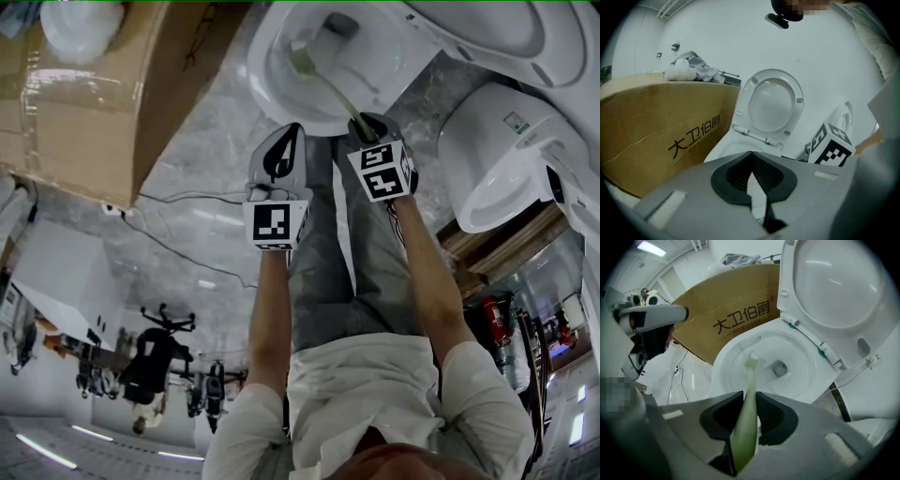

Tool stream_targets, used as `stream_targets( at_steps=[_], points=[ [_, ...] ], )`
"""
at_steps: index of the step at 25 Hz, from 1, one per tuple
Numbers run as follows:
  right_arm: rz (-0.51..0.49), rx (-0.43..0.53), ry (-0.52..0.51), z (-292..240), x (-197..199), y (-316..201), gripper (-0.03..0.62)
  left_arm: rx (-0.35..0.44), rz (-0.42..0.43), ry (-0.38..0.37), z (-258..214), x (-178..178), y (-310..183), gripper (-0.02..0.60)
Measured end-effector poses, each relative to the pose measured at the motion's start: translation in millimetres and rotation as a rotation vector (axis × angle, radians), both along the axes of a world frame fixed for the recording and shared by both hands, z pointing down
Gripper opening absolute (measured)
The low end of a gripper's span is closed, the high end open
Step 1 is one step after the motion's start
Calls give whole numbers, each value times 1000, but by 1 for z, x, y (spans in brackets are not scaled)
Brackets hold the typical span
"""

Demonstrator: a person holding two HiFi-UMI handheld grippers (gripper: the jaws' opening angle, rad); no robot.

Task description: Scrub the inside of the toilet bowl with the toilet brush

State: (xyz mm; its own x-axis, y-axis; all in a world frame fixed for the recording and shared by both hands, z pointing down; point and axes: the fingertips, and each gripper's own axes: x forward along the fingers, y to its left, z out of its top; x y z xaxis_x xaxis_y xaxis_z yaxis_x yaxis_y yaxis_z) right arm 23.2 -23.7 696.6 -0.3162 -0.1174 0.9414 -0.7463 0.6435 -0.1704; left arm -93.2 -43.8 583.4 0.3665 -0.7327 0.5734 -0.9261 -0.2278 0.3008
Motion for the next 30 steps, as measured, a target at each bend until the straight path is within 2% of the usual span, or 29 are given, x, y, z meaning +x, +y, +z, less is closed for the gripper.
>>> stream_targets(
  at_steps=[9, 15, 30],
  points=[
    [-243, 51, 77, -5, 3, 15, 92, 5, 10, 4, 1, 2, 2, 17],
    [-395, 68, 128, -4, 18, 24, 92, 2, 16, 8, 1, 4, 3, 17],
    [-880, 184, 398, 2, 78, 11, 89, -8, 35, 14, 4, 13, 4, 18]
  ],
)
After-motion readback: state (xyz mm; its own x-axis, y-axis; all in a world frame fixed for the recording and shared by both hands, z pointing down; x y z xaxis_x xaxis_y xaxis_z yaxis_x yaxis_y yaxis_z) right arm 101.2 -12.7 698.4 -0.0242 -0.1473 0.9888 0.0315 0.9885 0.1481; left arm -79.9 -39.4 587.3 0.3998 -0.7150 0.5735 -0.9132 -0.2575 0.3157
